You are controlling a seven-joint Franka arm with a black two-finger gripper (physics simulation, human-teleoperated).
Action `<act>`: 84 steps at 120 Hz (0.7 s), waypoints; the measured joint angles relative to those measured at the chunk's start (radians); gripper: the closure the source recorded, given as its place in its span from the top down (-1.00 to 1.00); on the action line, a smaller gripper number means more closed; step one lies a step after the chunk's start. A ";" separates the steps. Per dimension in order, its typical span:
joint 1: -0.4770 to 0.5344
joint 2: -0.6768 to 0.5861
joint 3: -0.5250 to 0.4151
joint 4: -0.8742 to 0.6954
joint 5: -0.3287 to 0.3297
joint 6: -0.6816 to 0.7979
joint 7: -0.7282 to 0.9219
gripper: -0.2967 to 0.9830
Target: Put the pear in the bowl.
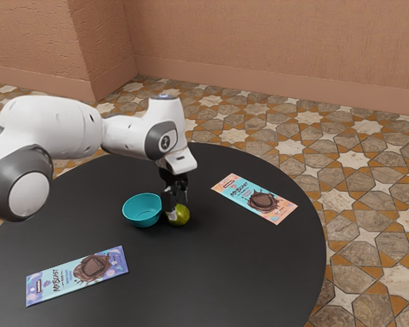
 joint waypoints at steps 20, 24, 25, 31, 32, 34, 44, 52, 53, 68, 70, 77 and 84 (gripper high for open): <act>0.000 0.021 -0.005 0.001 -0.020 0.023 0.043 0.54; 0.000 0.025 -0.005 0.001 -0.025 0.027 0.050 0.54; 0.000 0.026 -0.006 0.001 -0.025 0.028 0.051 0.54; -0.001 0.031 -0.005 0.001 -0.032 0.033 0.061 0.54; 0.000 0.032 -0.005 0.001 -0.033 0.034 0.063 0.54; 0.000 0.033 -0.005 0.001 -0.035 0.036 0.066 0.54; -0.001 0.035 -0.004 -0.001 -0.044 0.048 0.078 0.54; -0.001 0.035 -0.003 -0.002 -0.053 0.067 0.086 0.54; -0.001 0.035 -0.003 -0.003 -0.054 0.069 0.087 0.54; 0.004 0.034 0.005 -0.022 -0.071 0.097 0.100 0.54; 0.005 0.034 0.006 -0.024 -0.073 0.100 0.102 0.54; 0.008 0.034 0.007 -0.028 -0.078 0.108 0.107 0.54; 0.009 0.034 0.008 -0.029 -0.083 0.114 0.112 0.53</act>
